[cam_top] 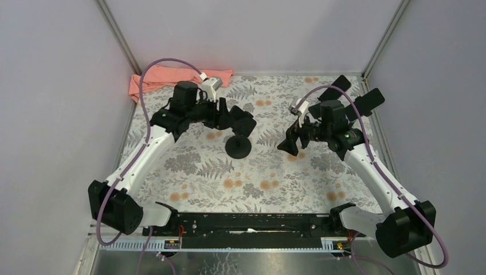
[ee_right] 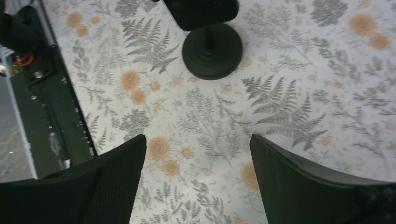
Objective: Place the phone on the phone stand
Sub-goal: Install the phone on the phone stand, then reset both arms
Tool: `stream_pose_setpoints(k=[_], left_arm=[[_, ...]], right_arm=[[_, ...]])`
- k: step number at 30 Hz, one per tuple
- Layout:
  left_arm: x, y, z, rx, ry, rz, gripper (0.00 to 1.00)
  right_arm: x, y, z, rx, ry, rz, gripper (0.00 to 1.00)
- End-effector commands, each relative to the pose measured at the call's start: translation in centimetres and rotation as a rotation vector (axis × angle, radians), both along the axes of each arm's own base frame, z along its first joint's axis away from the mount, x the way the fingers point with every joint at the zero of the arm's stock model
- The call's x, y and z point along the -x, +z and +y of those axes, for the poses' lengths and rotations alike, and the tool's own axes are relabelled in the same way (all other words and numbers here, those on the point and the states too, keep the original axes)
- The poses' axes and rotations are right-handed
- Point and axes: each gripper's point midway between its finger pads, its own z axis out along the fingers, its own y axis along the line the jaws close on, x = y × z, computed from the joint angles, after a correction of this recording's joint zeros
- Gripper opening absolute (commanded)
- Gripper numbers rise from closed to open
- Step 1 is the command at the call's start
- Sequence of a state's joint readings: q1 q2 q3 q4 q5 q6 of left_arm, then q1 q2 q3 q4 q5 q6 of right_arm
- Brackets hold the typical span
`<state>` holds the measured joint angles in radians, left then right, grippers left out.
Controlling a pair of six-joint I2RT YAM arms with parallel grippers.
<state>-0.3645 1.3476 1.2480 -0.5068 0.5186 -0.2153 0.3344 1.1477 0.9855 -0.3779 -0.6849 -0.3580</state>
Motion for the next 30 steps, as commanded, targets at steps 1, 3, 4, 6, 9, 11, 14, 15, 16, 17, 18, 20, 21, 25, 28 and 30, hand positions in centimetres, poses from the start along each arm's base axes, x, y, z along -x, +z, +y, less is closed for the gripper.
stream_pose_setpoints(k=[1,3,4,6,9,11,14,15,16,17,18,20,21,25,28,30], left_arm=[[1.4,4.4,-0.4,0.142,-0.035,-0.104,0.62],[2.5,5.8,-0.6,0.196,-0.07,-0.163,0.63],[3.2,5.9,-0.6,0.217,-0.089,-0.184,0.64],[4.4,6.7,-0.5,0.257,-0.106,-0.247,0.65],[6.4,8.0,0.0,0.32,-0.107,-0.343,0.67],[7.5,8.3,0.4,0.365,-0.091,-0.376,0.7],[9.2,8.4,1.0,0.433,-0.062,-0.402,0.76],[9.6,7.9,1.3,0.45,-0.043,-0.387,0.78],[10.1,8.3,1.6,0.462,-0.031,-0.405,0.81],[10.4,8.3,2.0,0.475,-0.008,-0.411,0.84],[10.9,8.4,2.5,0.494,0.021,-0.424,0.89],[10.9,8.7,3.4,0.511,0.089,-0.442,0.97],[11.0,9.2,4.0,0.526,0.131,-0.454,0.98],[11.4,12.0,6.2,0.555,0.255,-0.507,0.99],[11.4,14.1,6.7,0.533,0.276,-0.532,0.99],[11.4,15.5,6.5,0.522,0.26,-0.539,0.99]], right_arm=[[2.2,1.0,0.8,-0.136,0.104,0.007,0.91],[2.9,0.3,0.5,-0.159,0.119,0.022,0.95],[3.1,0.2,0.2,-0.166,0.118,0.022,0.98],[3.0,0.2,-0.3,-0.17,0.102,0.012,1.0],[2.5,0.7,-1.4,-0.178,0.073,-0.003,1.0],[2.1,0.8,-2.2,-0.174,0.041,-0.012,1.0],[1.2,1.1,-3.8,-0.157,-0.026,-0.029,1.0],[0.8,1.1,-4.4,-0.142,-0.056,-0.036,1.0],[0.6,1.3,-4.8,-0.134,-0.077,-0.041,1.0],[0.3,1.5,-5.2,-0.124,-0.1,-0.045,1.0],[-0.1,1.7,-5.6,-0.112,-0.128,-0.049,1.0],[-0.6,2.4,-6.2,-0.107,-0.175,-0.045,1.0],[-1.0,2.9,-6.5,-0.105,-0.21,-0.039,1.0],[-2.4,5.8,-8.4,-0.076,-0.387,-0.034,1.0],[-2.4,9.8,-9.9,-0.036,-0.459,-0.111,1.0],[-2.1,12.2,-10.6,-0.011,-0.482,-0.175,1.0]])
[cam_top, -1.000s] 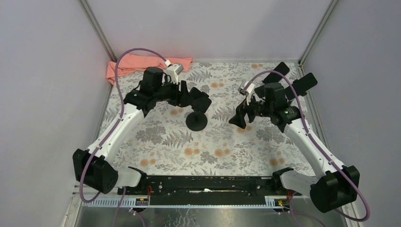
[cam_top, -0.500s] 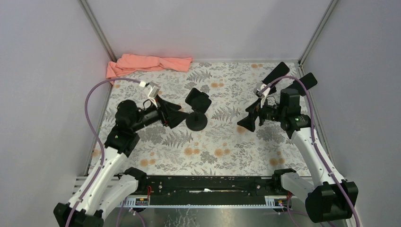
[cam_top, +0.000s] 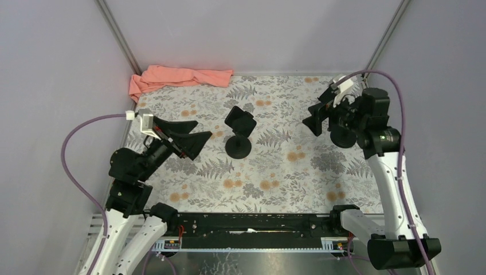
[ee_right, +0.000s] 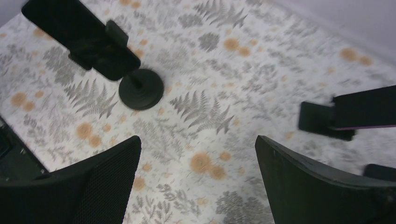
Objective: Place the phone on the phone stand
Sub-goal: Reset both arms
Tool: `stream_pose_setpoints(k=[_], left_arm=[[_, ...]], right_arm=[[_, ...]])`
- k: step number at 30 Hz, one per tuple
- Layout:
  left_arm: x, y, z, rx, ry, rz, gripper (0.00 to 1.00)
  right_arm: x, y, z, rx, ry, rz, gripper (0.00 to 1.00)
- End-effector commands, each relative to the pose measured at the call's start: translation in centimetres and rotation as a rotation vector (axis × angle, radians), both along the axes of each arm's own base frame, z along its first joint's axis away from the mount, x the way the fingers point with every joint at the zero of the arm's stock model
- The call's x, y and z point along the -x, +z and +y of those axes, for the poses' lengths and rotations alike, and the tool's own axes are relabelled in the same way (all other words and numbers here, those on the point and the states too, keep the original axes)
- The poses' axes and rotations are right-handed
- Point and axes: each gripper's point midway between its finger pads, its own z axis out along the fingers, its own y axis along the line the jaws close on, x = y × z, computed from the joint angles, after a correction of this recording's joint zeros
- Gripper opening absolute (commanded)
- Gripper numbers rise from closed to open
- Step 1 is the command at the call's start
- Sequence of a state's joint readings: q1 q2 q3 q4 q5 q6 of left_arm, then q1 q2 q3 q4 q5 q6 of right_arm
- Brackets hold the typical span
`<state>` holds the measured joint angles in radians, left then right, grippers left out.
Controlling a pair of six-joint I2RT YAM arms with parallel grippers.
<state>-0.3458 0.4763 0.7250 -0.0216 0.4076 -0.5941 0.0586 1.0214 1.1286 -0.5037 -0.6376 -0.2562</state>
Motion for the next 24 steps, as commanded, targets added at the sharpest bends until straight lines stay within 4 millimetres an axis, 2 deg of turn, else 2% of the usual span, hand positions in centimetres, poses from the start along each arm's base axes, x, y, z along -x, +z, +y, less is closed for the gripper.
stream_pose_setpoints(k=[1,6,10,16,24], left_arm=[[-0.7,3.8,0.8,0.006,0.063,-0.022,0.99],[-0.2,8.2,0.3,-0.018,0.021,-0.081,0.99],[0.2,10.6,-0.1,-0.048,-0.01,-0.116,0.99],[1.4,12.3,-0.6,-0.044,-0.068,-0.139,0.99],[2.5,12.2,-0.6,-0.049,-0.095,-0.141,0.99]], right_arm=[[0.4,6.3,-2.5,0.067,-0.14,-0.108,1.0],[2.1,12.6,-2.1,0.019,-0.137,-0.175,1.0],[3.5,16.3,-1.3,-0.076,-0.136,-0.193,1.0],[5.0,18.8,-0.5,-0.17,-0.121,-0.191,1.0],[5.7,20.4,-0.1,-0.196,-0.101,-0.221,1.0]])
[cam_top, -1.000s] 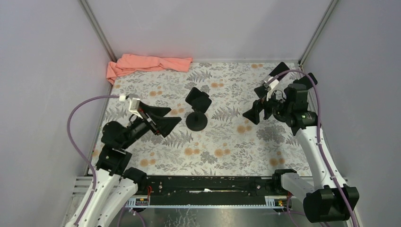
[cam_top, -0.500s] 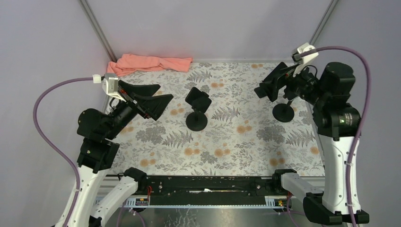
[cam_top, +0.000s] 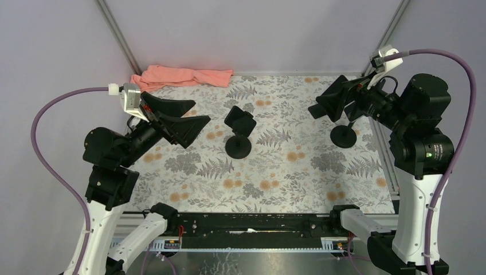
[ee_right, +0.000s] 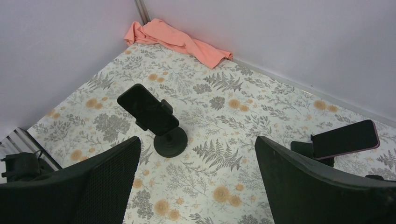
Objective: Place the phone on the phone stand
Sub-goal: Reset both arms
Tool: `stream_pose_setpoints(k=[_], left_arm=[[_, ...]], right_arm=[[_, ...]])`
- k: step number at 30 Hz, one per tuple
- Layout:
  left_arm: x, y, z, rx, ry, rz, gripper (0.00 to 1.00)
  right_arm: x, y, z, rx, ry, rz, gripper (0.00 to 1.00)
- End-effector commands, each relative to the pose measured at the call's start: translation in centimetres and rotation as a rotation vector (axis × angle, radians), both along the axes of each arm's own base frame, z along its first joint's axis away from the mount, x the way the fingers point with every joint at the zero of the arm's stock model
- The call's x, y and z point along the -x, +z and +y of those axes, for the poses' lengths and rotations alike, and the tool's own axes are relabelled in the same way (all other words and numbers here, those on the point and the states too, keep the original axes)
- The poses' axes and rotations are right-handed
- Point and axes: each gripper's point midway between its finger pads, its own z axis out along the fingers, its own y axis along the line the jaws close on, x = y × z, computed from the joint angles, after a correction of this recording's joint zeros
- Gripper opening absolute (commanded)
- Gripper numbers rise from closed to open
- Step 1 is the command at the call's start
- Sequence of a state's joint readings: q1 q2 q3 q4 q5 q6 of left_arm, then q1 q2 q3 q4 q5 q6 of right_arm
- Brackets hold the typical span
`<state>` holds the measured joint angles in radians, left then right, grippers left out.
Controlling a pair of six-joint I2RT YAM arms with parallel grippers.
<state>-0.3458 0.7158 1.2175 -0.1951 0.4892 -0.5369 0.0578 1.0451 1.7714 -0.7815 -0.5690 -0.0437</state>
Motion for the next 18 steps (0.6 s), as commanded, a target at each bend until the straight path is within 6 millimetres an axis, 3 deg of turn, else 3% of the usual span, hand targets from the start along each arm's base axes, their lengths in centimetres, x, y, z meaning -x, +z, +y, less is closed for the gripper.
stream_pose_setpoints(k=[1,18], left_arm=[[1.3,0.1,0.0,-0.02,-0.03,-0.016,0.99],[1.7,-1.0,-0.2,-0.003,-0.051,0.009,0.99]], right_arm=[[0.8,1.5,0.5,-0.037,0.026,-0.016,1.0],[0.6,1.3,0.4,-0.036,0.021,-0.014,1.0]])
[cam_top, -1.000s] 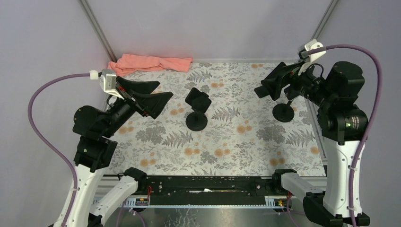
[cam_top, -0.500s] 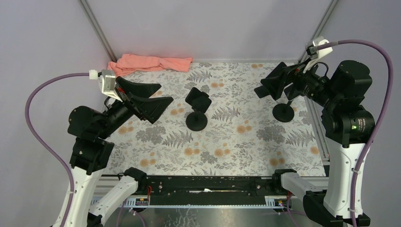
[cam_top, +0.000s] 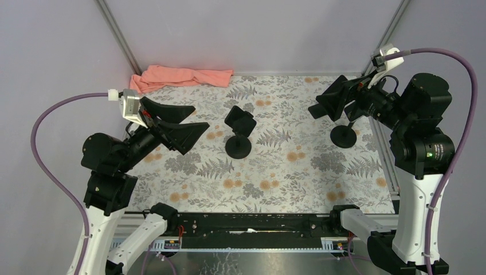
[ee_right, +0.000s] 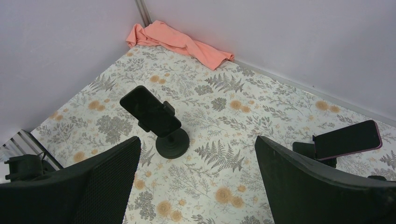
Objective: Place the phone on the phone stand
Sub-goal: Reset both arms
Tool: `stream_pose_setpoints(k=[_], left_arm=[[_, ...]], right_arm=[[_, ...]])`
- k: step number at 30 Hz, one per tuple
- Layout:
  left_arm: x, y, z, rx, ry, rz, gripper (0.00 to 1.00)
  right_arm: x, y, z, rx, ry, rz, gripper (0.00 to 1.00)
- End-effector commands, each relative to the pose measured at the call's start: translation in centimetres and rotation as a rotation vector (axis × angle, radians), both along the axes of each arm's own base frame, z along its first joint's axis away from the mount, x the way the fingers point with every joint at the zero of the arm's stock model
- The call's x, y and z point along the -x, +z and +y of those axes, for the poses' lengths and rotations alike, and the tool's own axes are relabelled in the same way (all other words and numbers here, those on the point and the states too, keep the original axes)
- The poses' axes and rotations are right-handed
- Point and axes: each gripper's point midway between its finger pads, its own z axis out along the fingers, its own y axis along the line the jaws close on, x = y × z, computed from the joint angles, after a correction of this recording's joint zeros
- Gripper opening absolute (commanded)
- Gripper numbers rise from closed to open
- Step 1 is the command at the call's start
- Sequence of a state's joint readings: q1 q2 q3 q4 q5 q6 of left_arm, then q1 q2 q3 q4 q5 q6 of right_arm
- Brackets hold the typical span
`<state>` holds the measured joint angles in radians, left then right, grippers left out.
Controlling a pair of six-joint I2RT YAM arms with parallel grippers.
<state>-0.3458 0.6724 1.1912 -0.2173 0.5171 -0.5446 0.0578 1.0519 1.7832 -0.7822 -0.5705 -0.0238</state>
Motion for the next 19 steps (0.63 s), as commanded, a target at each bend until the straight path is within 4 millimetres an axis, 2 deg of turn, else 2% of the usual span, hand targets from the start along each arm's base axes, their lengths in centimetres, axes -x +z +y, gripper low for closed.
stream_pose_setpoints(k=[1,19], left_arm=[[0.25,-0.26,-0.19,0.003,-0.021,0.001,0.99],[0.32,-1.25,-0.26,-0.003,-0.027,0.013,0.99]], right_arm=[[0.64,0.93,0.33,-0.019,0.021,-0.019,1.0],[0.24,0.3,0.08,-0.011,0.005,-0.017,1.0]])
